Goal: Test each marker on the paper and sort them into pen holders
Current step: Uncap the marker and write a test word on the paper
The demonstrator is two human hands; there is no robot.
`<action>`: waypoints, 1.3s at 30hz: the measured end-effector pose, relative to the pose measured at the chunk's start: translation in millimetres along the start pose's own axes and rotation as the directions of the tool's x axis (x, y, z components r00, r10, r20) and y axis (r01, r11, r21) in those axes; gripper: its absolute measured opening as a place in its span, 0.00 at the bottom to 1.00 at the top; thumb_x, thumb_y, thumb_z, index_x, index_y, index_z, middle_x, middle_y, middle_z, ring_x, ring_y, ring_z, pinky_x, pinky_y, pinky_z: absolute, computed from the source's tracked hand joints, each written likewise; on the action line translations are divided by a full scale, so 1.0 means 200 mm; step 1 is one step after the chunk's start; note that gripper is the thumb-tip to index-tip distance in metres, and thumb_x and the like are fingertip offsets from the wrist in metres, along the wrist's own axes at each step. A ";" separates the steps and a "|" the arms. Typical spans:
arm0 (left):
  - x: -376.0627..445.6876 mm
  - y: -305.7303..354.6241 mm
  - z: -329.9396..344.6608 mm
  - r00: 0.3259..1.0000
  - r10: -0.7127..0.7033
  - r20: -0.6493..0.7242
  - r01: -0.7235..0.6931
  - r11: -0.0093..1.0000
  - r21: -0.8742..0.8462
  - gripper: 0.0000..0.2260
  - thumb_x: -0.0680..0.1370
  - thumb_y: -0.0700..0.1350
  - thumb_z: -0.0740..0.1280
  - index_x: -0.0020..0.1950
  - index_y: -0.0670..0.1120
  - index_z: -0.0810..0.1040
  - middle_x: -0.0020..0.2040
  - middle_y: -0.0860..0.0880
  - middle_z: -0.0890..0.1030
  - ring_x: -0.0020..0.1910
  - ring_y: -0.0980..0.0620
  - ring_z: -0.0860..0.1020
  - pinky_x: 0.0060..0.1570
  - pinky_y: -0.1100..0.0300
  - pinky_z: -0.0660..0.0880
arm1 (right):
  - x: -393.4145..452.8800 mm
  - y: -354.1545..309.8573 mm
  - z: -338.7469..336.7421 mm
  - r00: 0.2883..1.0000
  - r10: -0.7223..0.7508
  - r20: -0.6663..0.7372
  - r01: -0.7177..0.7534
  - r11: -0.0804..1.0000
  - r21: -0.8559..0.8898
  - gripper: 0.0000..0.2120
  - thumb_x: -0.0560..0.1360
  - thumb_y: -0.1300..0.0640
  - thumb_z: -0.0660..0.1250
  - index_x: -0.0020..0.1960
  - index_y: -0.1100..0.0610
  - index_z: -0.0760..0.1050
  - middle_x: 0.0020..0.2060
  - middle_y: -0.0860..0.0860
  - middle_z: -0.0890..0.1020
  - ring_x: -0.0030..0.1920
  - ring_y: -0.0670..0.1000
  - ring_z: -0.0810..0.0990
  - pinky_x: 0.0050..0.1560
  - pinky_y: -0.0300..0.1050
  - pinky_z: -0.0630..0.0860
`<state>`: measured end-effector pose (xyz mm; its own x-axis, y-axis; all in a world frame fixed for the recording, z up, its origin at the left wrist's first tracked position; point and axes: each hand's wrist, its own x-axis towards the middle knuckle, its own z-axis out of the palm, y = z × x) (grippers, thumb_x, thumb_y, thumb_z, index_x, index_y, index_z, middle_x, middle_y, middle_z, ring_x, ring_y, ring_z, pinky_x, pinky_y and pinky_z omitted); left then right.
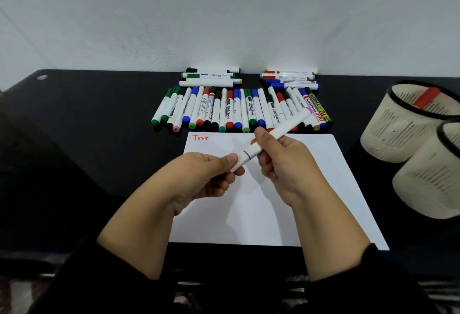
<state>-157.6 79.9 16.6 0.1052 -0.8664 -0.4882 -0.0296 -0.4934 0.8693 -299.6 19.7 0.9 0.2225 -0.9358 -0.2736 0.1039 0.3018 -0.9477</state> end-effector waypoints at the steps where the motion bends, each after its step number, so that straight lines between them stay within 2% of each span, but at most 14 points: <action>1: 0.00 0.00 -0.01 1.000 -0.008 0.004 0.008 1.000 -0.012 0.13 0.75 0.50 0.65 0.42 0.41 0.83 0.30 0.49 0.78 0.28 0.56 0.73 0.31 0.66 0.74 | 0.00 0.00 0.01 1.000 0.000 0.004 0.000 1.000 -0.002 0.10 0.76 0.52 0.67 0.41 0.58 0.79 0.25 0.48 0.68 0.26 0.44 0.64 0.27 0.34 0.65; 4: 0.00 0.01 0.00 0.998 0.008 -0.067 -0.002 0.996 0.088 0.13 0.76 0.51 0.65 0.43 0.43 0.84 0.32 0.49 0.80 0.31 0.55 0.74 0.37 0.63 0.76 | 0.00 0.01 0.04 1.000 0.019 -0.016 -0.019 1.000 -0.007 0.11 0.76 0.51 0.68 0.41 0.58 0.79 0.26 0.49 0.68 0.27 0.45 0.64 0.29 0.36 0.65; 7: -0.02 0.01 -0.01 0.979 0.112 -0.172 -0.064 0.963 0.262 0.11 0.76 0.53 0.66 0.42 0.48 0.83 0.34 0.52 0.81 0.34 0.56 0.76 0.43 0.63 0.76 | 0.02 0.00 0.04 0.992 0.017 -0.125 -0.011 0.999 0.053 0.11 0.76 0.52 0.67 0.39 0.57 0.77 0.24 0.48 0.67 0.24 0.44 0.62 0.26 0.36 0.61; 10: -0.07 0.00 -0.10 0.957 0.171 -0.236 -0.108 0.960 0.256 0.09 0.74 0.53 0.67 0.43 0.50 0.83 0.36 0.51 0.81 0.37 0.55 0.77 0.44 0.62 0.76 | 0.07 -0.05 -0.05 0.972 0.014 -0.235 0.031 0.982 0.184 0.10 0.78 0.53 0.66 0.39 0.56 0.74 0.24 0.48 0.65 0.23 0.44 0.59 0.22 0.34 0.57; 13: -0.08 0.00 -0.17 0.942 0.160 -0.296 -0.087 0.965 0.247 0.07 0.75 0.51 0.66 0.42 0.51 0.82 0.37 0.50 0.81 0.38 0.54 0.77 0.41 0.62 0.75 | 0.06 -0.05 -0.04 0.984 0.036 -0.173 -0.005 0.984 0.177 0.11 0.78 0.54 0.65 0.38 0.57 0.73 0.21 0.47 0.66 0.23 0.44 0.59 0.22 0.34 0.58; 17: -0.02 -0.01 -0.16 0.924 0.171 -0.343 -0.069 0.955 0.288 0.05 0.75 0.51 0.66 0.44 0.52 0.80 0.38 0.51 0.81 0.38 0.56 0.76 0.36 0.66 0.70 | 0.04 -0.03 0.03 0.984 0.078 -0.159 -0.048 0.982 0.182 0.12 0.77 0.52 0.67 0.37 0.56 0.73 0.21 0.46 0.69 0.22 0.44 0.63 0.24 0.34 0.62; 19: 0.00 -0.03 -0.18 0.923 0.180 -0.341 -0.067 0.946 0.317 0.07 0.75 0.51 0.67 0.50 0.51 0.81 0.39 0.52 0.81 0.39 0.56 0.76 0.38 0.66 0.71 | 0.04 -0.03 0.03 0.981 0.089 -0.171 -0.055 0.980 0.192 0.12 0.76 0.51 0.67 0.37 0.56 0.73 0.21 0.47 0.70 0.23 0.44 0.65 0.24 0.34 0.64; 22: 0.02 -0.06 -0.22 0.914 0.190 -0.358 -0.050 0.930 0.365 0.11 0.75 0.50 0.67 0.57 0.51 0.80 0.43 0.53 0.81 0.43 0.56 0.77 0.47 0.61 0.74 | 0.03 -0.02 0.03 0.982 0.078 -0.170 -0.045 0.981 0.190 0.11 0.76 0.50 0.68 0.40 0.57 0.75 0.23 0.48 0.74 0.25 0.45 0.68 0.24 0.35 0.65; 24: 0.02 -0.06 -0.26 0.901 0.200 -0.385 -0.038 0.921 0.388 0.11 0.75 0.51 0.68 0.57 0.53 0.81 0.44 0.53 0.81 0.44 0.54 0.77 0.50 0.58 0.74 | 0.01 -0.02 0.05 0.985 0.057 -0.165 -0.029 0.985 0.169 0.11 0.76 0.50 0.67 0.41 0.57 0.76 0.25 0.49 0.77 0.26 0.45 0.70 0.26 0.36 0.66; 28: 0.04 -0.03 -0.34 0.884 0.182 -0.431 0.017 0.908 0.419 0.12 0.77 0.51 0.64 0.59 0.52 0.79 0.46 0.50 0.80 0.45 0.50 0.77 0.47 0.57 0.73 | 0.01 -0.04 0.12 0.990 -0.015 -0.143 0.029 0.995 0.093 0.09 0.76 0.52 0.67 0.41 0.57 0.78 0.27 0.51 0.79 0.27 0.46 0.71 0.28 0.37 0.68; 31: 0.06 -0.02 -0.38 0.881 0.152 -0.448 0.050 0.912 0.407 0.13 0.78 0.51 0.63 0.61 0.51 0.78 0.48 0.49 0.79 0.46 0.50 0.76 0.49 0.55 0.73 | 0.06 -0.07 0.21 0.991 -0.079 -0.112 0.078 0.997 -0.011 0.08 0.75 0.53 0.69 0.42 0.57 0.78 0.26 0.51 0.79 0.27 0.46 0.71 0.27 0.37 0.68; 35: 0.08 -0.04 -0.40 0.889 0.141 -0.435 0.031 0.931 0.365 0.12 0.78 0.51 0.63 0.57 0.50 0.79 0.46 0.49 0.79 0.43 0.51 0.76 0.47 0.56 0.74 | 0.17 -0.07 0.32 0.983 -0.140 -0.122 0.118 0.979 -0.169 0.08 0.73 0.53 0.72 0.41 0.58 0.79 0.24 0.49 0.78 0.26 0.45 0.72 0.27 0.36 0.69; 37: 0.09 -0.05 -0.40 0.893 0.143 -0.427 0.016 0.938 0.347 0.10 0.78 0.51 0.64 0.56 0.50 0.79 0.46 0.49 0.80 0.42 0.51 0.76 0.47 0.56 0.74 | 0.22 -0.04 0.36 0.974 -0.180 -0.140 0.147 0.964 -0.220 0.09 0.73 0.53 0.71 0.37 0.57 0.78 0.24 0.48 0.77 0.24 0.43 0.73 0.30 0.37 0.69; 39: 0.10 -0.05 -0.42 0.895 0.153 -0.419 -0.008 0.944 0.329 0.09 0.78 0.51 0.64 0.54 0.51 0.79 0.46 0.49 0.80 0.43 0.52 0.76 0.48 0.56 0.74 | 0.25 0.01 0.39 0.963 -0.227 -0.145 0.179 0.942 -0.284 0.12 0.73 0.53 0.70 0.33 0.55 0.76 0.23 0.47 0.76 0.22 0.39 0.72 0.28 0.33 0.69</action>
<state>-72.4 74.0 4.0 0.5064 -0.8186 -0.2709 -0.3558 -0.4845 0.7992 -213.1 -11.5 -2.0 0.0497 -0.9962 -0.0719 -0.1379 0.0645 -0.9883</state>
